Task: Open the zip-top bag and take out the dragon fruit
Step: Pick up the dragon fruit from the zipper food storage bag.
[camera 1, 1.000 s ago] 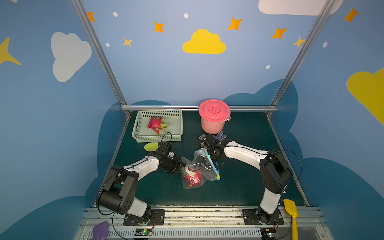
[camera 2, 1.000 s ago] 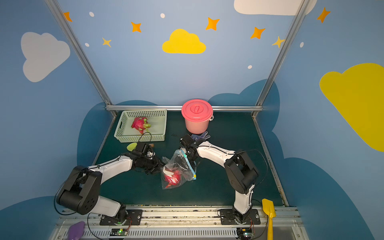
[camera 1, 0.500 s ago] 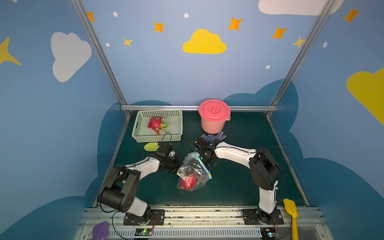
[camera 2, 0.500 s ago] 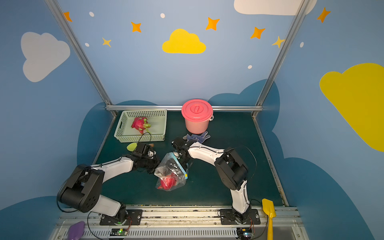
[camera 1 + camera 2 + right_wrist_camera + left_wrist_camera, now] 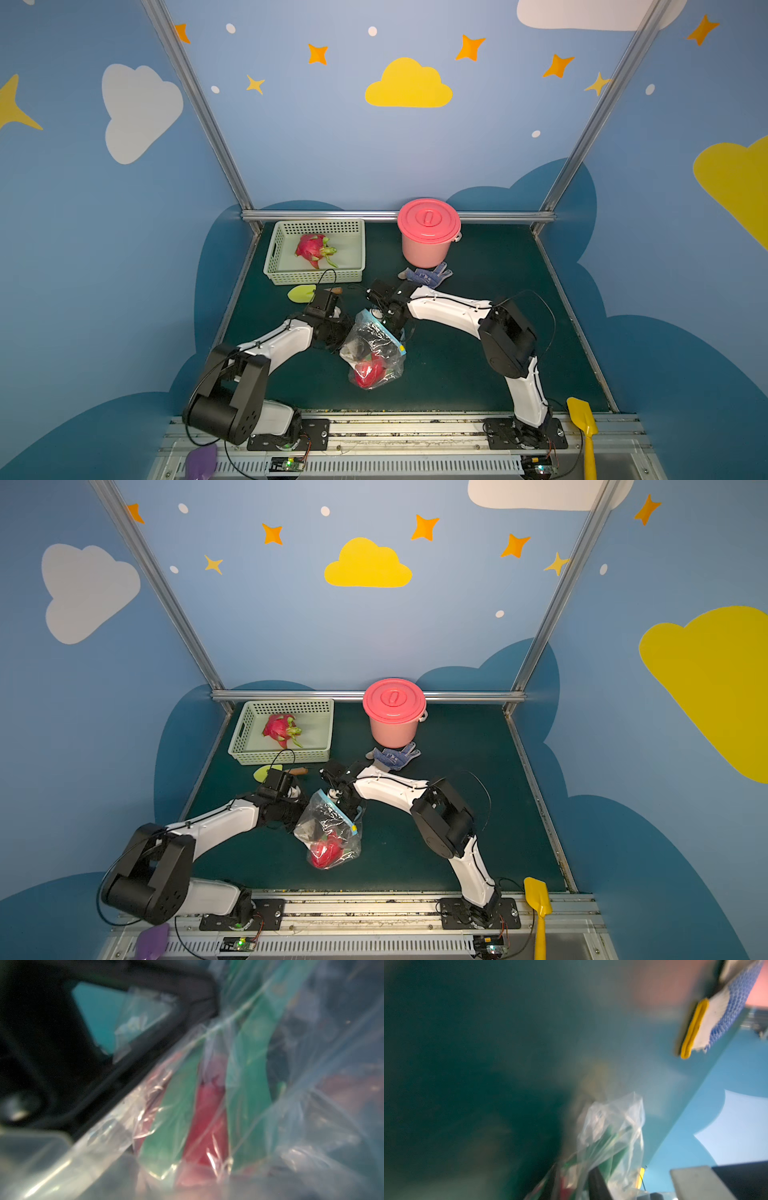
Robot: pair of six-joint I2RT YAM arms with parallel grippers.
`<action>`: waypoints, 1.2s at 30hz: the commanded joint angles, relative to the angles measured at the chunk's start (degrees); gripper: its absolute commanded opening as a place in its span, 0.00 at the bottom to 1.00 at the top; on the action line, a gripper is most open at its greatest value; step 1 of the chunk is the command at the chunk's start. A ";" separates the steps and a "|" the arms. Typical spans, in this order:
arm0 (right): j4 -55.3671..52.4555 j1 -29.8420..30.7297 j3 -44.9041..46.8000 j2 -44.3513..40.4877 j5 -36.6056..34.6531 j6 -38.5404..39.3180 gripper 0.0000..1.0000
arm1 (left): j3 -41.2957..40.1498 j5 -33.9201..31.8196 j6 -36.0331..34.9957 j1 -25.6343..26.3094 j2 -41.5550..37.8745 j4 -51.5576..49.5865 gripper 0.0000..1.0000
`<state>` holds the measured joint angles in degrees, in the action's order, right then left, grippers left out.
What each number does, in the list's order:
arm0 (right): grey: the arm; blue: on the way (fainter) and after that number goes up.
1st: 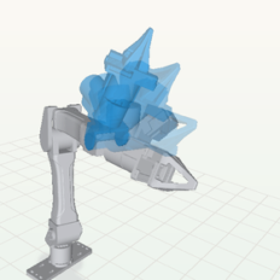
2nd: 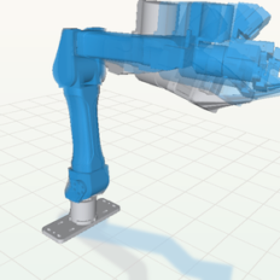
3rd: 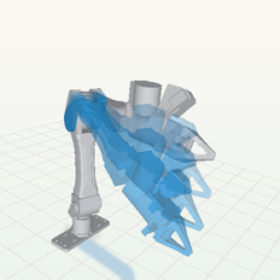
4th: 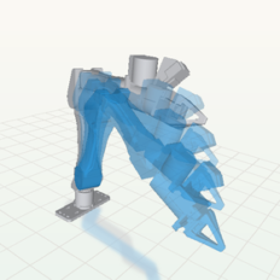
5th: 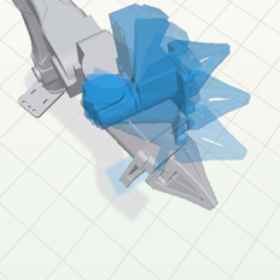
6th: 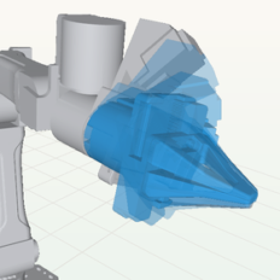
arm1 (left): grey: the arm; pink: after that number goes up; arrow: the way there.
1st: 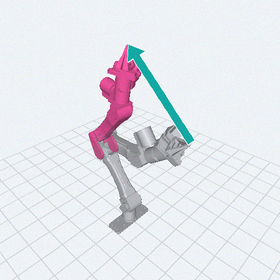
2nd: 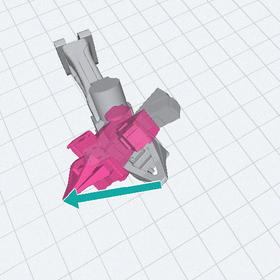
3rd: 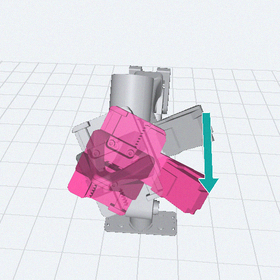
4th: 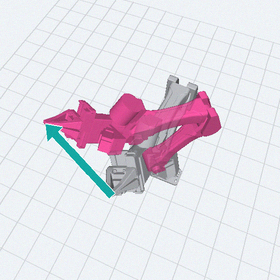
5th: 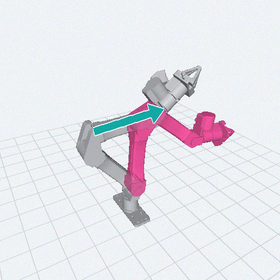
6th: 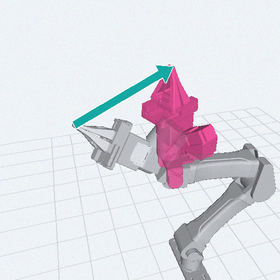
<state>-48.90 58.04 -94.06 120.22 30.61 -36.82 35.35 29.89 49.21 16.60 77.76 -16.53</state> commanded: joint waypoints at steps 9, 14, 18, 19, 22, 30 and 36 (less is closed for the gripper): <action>-0.91 3.51 0.80 3.62 -14.03 1.19 0.84 | -4.90 2.63 0.16 -2.36 -8.25 -6.87 0.37; 1.97 3.16 4.75 0.61 -13.41 0.96 0.84 | -4.94 3.33 3.52 -3.17 -24.70 -15.66 0.65; 2.57 2.43 6.51 -0.41 -12.92 0.96 0.84 | -5.51 2.89 11.72 -4.34 -40.42 -20.39 0.74; 3.48 2.26 7.30 -0.80 -12.35 0.95 0.84 | -6.36 2.21 14.10 -4.31 -44.86 -20.07 0.75; 4.78 1.69 8.82 -1.85 -11.81 1.11 0.84 | -11.87 2.00 18.82 -4.42 -54.40 -15.96 0.80; 4.08 1.66 8.16 -1.83 -11.20 2.23 0.84 | -9.67 5.52 8.29 -2.96 -48.69 -16.92 0.68; 5.11 1.72 9.57 -2.47 -10.25 2.19 0.84 | -8.58 7.29 1.41 -2.29 -37.78 -11.60 0.27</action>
<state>-40.23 59.81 -87.44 115.70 24.88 -35.68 26.02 35.83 55.33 13.82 36.82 -31.11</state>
